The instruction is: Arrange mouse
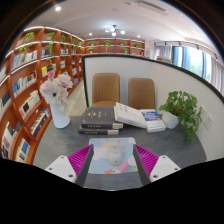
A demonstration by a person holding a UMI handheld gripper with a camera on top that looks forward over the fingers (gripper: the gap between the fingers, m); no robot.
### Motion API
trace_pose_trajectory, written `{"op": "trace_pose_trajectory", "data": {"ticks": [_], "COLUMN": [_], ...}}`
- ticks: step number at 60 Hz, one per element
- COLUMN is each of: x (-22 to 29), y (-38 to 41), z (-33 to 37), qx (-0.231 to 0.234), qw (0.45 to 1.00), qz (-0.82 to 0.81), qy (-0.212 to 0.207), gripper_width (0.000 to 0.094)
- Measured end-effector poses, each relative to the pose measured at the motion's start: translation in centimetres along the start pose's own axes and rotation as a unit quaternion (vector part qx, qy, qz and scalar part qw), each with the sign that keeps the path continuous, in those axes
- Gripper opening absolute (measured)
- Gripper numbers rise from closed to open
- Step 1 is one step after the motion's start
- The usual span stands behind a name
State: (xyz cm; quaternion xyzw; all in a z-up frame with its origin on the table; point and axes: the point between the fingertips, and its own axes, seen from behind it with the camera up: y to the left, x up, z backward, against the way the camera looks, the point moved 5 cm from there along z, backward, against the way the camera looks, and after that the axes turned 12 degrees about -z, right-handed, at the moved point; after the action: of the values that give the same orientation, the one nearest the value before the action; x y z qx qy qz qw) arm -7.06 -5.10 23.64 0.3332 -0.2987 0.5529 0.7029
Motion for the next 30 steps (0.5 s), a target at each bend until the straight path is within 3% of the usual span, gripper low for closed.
{"op": "trace_pose_trajectory", "data": {"ticks": [30], "x": [-3.2], "y": [1.3], "z": [7.5], "qx": [-0.012], "qw": [1.000], "qz": [0.000], "qy": [-0.005], "gripper_width": [0.0792]}}
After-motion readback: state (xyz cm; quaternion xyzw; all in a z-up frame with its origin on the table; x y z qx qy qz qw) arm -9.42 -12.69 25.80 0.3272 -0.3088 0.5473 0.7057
